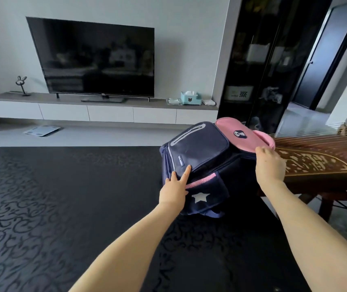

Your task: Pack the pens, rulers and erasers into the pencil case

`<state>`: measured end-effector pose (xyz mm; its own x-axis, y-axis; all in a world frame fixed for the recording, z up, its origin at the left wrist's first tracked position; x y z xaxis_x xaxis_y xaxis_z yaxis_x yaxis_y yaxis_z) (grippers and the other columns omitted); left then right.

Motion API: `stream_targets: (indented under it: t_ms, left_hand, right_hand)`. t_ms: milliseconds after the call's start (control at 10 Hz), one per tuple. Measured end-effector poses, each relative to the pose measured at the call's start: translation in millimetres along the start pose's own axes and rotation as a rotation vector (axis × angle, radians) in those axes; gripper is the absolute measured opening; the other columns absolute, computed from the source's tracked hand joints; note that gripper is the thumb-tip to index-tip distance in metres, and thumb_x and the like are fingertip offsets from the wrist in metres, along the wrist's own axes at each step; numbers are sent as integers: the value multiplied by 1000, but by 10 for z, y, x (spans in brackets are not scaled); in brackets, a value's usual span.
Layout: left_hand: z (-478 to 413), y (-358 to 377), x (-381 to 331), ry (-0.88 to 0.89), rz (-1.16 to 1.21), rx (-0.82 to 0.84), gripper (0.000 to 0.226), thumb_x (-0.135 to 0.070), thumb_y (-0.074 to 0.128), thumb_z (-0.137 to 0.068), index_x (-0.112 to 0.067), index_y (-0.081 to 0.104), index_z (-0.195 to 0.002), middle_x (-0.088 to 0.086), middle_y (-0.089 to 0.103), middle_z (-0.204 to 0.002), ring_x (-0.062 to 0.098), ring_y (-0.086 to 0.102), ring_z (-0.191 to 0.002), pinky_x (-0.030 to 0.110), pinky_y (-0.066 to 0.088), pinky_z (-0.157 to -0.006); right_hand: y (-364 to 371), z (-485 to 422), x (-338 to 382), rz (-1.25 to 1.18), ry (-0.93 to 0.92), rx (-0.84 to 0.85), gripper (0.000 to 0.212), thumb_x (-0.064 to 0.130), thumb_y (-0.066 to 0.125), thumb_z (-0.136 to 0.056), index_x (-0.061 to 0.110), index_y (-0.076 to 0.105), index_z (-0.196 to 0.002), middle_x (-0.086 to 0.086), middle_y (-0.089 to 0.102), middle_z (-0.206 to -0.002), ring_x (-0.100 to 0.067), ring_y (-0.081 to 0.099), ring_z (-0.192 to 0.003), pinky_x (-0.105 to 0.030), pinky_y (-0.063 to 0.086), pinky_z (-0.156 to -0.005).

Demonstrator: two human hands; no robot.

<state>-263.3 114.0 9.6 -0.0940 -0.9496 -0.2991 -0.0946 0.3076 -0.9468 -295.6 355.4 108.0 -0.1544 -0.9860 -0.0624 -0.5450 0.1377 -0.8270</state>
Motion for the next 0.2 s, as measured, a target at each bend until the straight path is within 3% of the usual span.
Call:
stream_targets:
  t_ms: [100,200]
  left_hand:
    - [-37,-9,26,14,24,54,77,-21,50,-94,-40,-5,-145,16,18,-154,38,43,-126,41,47,-88]
    - [43,-190,132,87,119,72,75,-27,54,-91,-34,5,-147,14,31,-150,33,45,-126,39,44,-96]
  right_hand:
    - [12,-81,42,104,4,56,29,-4,53,-82,0,53,-110,-23,55,-113,-40,56,-99,-45,47,-82]
    - [-159,-19,253,97,-39,49,30,3,62,-75,6,57,-104,-18,62,-101,-38,59,-93,-47,43,-91]
Point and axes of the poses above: each hand's wrist, its own z-axis away from the middle knuckle, its own y-axis out of the palm, x = y × z, the point moved 6 cm from there along -z, towards the middle knuckle
